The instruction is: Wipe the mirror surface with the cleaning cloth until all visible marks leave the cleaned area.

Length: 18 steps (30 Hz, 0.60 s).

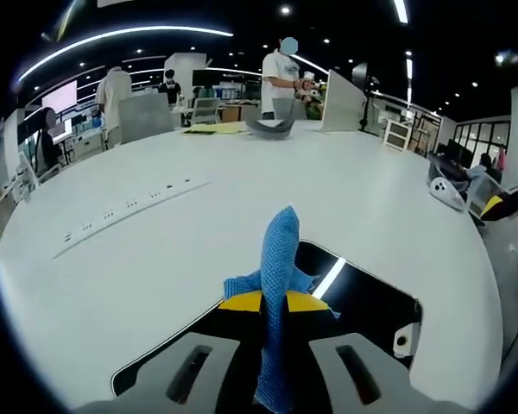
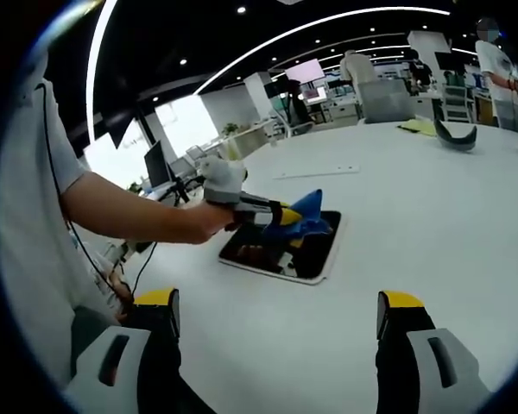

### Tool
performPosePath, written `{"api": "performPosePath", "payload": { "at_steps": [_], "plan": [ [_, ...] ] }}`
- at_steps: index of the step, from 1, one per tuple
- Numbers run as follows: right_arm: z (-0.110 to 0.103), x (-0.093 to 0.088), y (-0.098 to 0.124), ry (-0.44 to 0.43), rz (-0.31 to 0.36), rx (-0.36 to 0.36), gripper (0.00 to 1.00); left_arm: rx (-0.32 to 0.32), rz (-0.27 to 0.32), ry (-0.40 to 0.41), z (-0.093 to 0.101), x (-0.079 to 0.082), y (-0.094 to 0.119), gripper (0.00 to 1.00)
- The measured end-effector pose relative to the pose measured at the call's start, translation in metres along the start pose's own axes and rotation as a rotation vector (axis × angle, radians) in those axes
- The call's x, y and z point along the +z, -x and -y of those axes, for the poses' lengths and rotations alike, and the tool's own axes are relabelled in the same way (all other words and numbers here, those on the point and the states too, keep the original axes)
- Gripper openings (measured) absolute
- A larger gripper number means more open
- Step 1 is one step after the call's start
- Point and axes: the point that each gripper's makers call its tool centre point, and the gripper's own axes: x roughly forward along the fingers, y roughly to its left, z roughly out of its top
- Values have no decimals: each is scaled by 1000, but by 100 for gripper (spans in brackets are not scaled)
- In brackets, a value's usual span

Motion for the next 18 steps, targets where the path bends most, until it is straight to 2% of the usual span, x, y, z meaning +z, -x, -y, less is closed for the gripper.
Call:
{"api": "performPosePath", "payload": {
  "at_steps": [18],
  "plan": [
    [3, -3, 4, -12, 5, -7, 95, -26, -5, -12, 13, 6, -11, 5]
  ]
}}
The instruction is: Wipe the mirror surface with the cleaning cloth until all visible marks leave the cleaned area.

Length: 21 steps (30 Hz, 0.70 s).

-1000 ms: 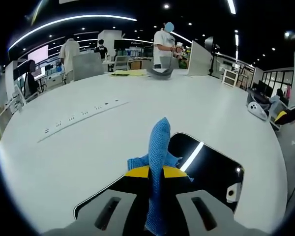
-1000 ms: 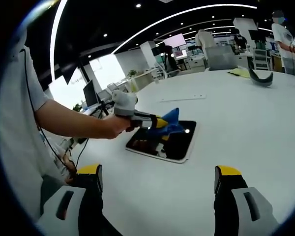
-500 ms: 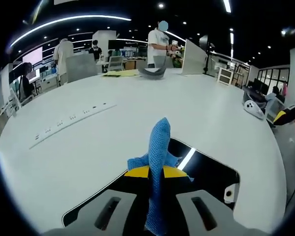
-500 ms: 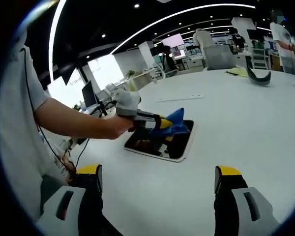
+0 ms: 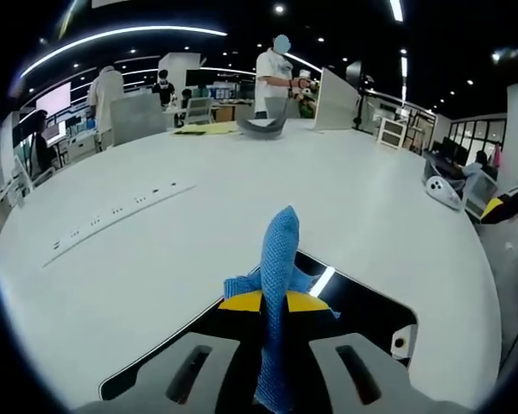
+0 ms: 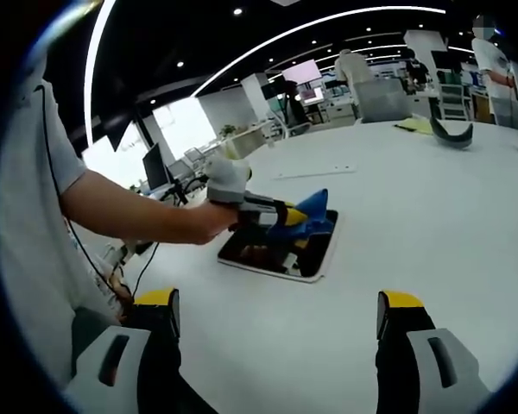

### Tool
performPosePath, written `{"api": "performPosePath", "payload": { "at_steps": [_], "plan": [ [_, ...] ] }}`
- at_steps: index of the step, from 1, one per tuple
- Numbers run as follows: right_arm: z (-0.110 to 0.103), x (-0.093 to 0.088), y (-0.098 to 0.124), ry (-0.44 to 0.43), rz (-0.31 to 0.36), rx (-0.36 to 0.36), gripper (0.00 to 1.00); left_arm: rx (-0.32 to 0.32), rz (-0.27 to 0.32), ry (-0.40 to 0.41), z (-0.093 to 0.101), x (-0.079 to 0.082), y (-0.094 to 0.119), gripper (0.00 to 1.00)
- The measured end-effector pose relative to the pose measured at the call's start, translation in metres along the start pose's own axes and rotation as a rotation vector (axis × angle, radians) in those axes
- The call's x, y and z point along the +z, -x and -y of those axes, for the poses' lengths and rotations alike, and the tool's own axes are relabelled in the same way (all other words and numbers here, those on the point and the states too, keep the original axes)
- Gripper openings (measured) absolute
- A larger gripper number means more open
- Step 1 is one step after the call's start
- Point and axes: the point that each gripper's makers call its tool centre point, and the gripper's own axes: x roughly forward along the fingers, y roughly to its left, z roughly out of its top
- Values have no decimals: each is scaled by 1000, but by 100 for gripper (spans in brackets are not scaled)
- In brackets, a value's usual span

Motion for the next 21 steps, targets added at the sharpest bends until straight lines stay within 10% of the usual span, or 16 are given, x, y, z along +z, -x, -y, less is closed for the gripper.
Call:
{"api": "performPosePath", "payload": {
  "at_steps": [21],
  "plan": [
    [4, -1, 3, -6, 1, -6, 94, -25, -5, -14, 14, 5, -13, 5]
  ]
}}
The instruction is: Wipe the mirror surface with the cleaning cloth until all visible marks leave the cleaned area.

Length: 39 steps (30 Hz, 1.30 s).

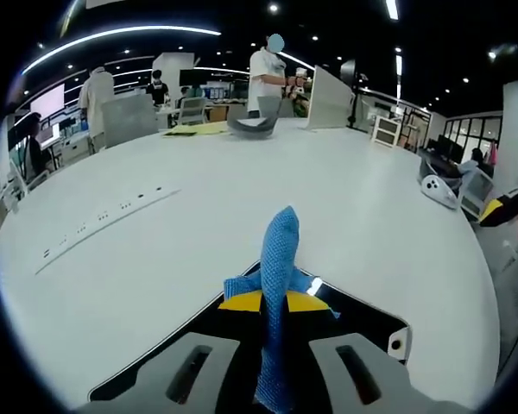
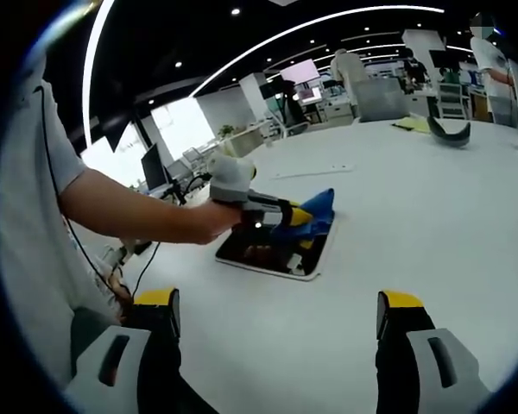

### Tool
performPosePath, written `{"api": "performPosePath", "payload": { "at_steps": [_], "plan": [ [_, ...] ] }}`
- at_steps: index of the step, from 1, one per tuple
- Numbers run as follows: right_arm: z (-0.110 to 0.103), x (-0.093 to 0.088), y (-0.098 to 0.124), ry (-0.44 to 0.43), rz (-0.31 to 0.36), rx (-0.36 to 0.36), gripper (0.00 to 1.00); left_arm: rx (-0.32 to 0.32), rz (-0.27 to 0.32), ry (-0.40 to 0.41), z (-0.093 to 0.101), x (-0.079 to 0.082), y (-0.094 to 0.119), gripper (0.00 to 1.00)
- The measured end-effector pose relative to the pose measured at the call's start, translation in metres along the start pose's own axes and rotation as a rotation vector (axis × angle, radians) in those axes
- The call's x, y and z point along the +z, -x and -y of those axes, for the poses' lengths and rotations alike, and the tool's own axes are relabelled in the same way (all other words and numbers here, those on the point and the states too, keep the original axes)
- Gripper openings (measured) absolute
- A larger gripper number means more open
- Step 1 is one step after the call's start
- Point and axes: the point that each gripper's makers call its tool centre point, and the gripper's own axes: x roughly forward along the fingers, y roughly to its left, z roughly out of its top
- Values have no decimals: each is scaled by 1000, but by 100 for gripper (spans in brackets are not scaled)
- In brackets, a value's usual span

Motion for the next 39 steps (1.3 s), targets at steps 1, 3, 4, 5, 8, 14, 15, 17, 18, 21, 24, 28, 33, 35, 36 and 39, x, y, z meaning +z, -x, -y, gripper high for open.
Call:
{"api": "performPosePath", "payload": {
  "at_steps": [1, 3, 4, 5, 8, 14, 15, 17, 18, 21, 24, 28, 33, 35, 36, 39],
  "plan": [
    [0, 0, 0, -1, 1, 0, 94, -3, 0, -2, 1, 0, -1, 5],
    [0, 0, 1, -1, -2, -2, 94, -9, 0, -10, 3, 1, -2, 5],
    [1, 0, 1, 2, -4, -3, 94, -12, 0, -12, 4, 1, -3, 5],
    [0, 0, 1, 0, -3, -2, 94, -14, 0, -14, 4, 1, -3, 5],
    [1, -1, 1, -3, -4, -3, 94, -18, 2, -9, 6, 2, -5, 5],
    [3, -2, 2, -3, -8, -8, 94, -30, 4, -7, 10, 5, -9, 5],
    [3, -2, 2, -4, -8, -7, 94, -31, 4, -9, 11, 5, -10, 5],
    [3, -2, 2, -5, -7, -7, 94, -37, 3, -15, 12, 5, -11, 5],
    [3, -1, 2, -3, -6, -7, 94, -39, 3, -20, 13, 5, -12, 5],
    [3, -2, 2, -4, -7, -7, 94, -45, 3, -29, 13, 5, -13, 5],
    [4, -3, 3, -7, -8, -9, 94, -50, 2, -28, 14, 5, -15, 5],
    [5, -6, 4, -10, -11, -11, 94, -54, 2, -31, 16, 5, -17, 5],
    [4, -6, 4, -14, -10, -10, 94, -60, 2, -31, 18, 5, -18, 5],
    [4, -6, 4, -13, -8, -10, 94, -62, 1, -33, 18, 5, -18, 5],
    [4, -6, 4, -13, -8, -10, 94, -62, 1, -34, 19, 5, -18, 5],
    [4, -5, 4, -11, -9, -10, 94, -64, 2, -37, 19, 5, -19, 5]
  ]
}}
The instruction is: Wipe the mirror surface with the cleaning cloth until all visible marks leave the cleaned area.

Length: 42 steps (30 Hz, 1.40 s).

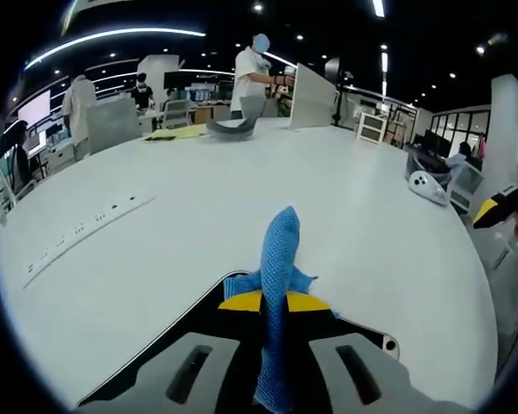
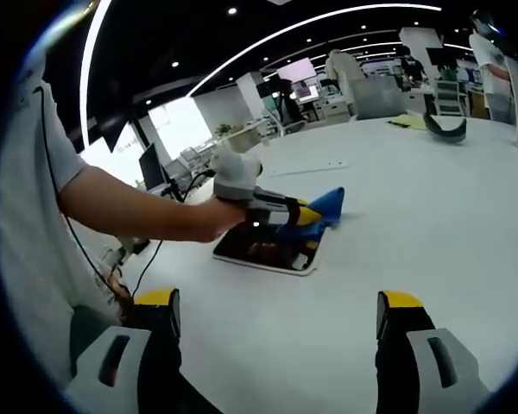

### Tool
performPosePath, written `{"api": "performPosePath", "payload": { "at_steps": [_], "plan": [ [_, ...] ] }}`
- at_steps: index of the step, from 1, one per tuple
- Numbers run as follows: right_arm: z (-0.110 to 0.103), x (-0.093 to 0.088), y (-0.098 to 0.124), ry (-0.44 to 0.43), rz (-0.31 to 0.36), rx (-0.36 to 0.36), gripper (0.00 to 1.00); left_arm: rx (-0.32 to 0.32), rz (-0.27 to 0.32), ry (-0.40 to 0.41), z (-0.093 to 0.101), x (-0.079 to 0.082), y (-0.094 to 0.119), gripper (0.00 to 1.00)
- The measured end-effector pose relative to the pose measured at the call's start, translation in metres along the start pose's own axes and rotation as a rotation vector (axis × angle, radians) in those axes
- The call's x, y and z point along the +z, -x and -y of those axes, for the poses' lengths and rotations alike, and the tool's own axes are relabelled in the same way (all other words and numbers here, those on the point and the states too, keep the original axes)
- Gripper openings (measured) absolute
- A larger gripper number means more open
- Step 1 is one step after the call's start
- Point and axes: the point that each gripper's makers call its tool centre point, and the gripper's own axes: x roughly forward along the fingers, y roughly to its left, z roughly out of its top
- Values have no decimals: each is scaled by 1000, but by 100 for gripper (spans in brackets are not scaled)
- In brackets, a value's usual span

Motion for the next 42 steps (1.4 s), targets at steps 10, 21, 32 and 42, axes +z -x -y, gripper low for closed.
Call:
{"api": "performPosePath", "payload": {
  "at_steps": [10, 21, 32, 42],
  "plan": [
    [1, 1, 1, 3, -1, 0, 94, -5, -1, -3, 2, 0, 0, 5],
    [0, 4, 0, 11, 2, 5, 94, -6, -4, -3, 3, -2, 1, 5],
    [-2, 10, 1, 22, 11, 11, 94, -4, -11, -4, 4, -4, 6, 5],
    [-4, 10, 0, 26, 15, 17, 94, 9, -12, 6, 5, -5, 12, 5]
  ]
}}
